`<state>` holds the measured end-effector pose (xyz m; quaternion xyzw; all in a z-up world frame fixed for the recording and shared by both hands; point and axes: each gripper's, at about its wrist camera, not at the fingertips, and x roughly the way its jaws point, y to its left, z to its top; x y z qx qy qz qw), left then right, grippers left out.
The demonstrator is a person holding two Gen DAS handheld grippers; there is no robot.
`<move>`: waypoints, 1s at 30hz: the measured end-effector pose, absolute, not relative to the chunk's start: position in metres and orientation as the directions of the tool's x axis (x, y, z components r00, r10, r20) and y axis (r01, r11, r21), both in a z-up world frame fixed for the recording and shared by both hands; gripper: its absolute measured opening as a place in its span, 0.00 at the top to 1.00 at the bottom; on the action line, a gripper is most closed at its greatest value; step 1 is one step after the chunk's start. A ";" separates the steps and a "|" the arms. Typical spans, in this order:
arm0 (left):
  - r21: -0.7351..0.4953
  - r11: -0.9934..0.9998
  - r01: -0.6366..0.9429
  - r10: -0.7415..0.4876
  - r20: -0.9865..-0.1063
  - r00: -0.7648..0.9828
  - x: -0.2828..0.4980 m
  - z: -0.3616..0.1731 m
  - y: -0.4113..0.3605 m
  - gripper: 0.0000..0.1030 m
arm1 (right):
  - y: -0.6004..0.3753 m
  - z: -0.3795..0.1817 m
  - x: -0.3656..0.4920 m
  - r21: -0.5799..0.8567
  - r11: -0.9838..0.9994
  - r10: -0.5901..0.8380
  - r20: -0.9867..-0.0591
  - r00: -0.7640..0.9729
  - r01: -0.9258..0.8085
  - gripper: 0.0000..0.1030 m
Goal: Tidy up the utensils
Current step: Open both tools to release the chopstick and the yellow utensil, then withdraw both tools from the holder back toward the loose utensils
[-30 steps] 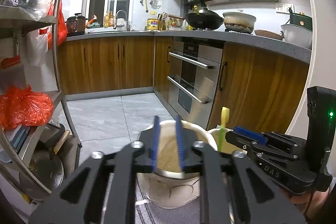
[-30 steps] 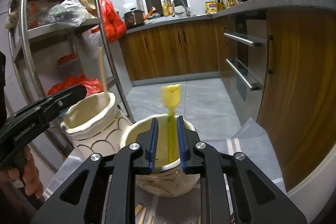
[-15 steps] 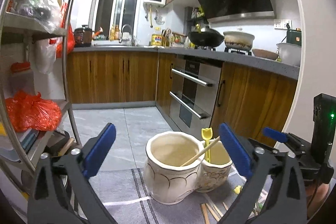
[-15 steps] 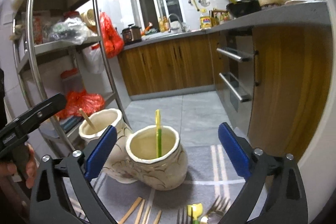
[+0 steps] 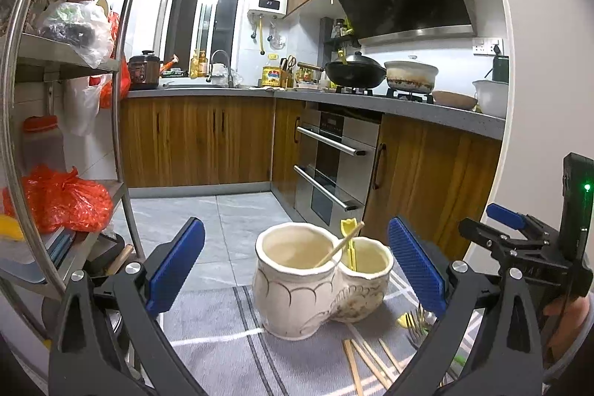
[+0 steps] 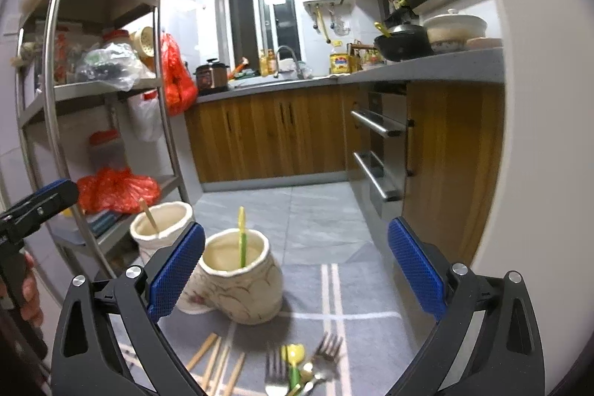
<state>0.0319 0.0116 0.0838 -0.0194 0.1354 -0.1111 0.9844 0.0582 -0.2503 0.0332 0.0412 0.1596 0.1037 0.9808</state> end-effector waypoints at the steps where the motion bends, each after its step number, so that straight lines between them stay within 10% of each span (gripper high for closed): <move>1: -0.069 0.974 0.218 -0.228 -0.268 0.936 0.030 0.083 0.012 0.05 | -0.252 0.032 0.056 0.115 0.975 0.215 -0.310 0.926 -0.188 0.05; 30: -0.050 0.969 0.244 -0.229 -0.562 0.795 0.008 -0.009 0.007 0.05 | -0.282 -0.039 0.032 0.043 0.986 0.159 -0.548 0.821 -0.163 0.05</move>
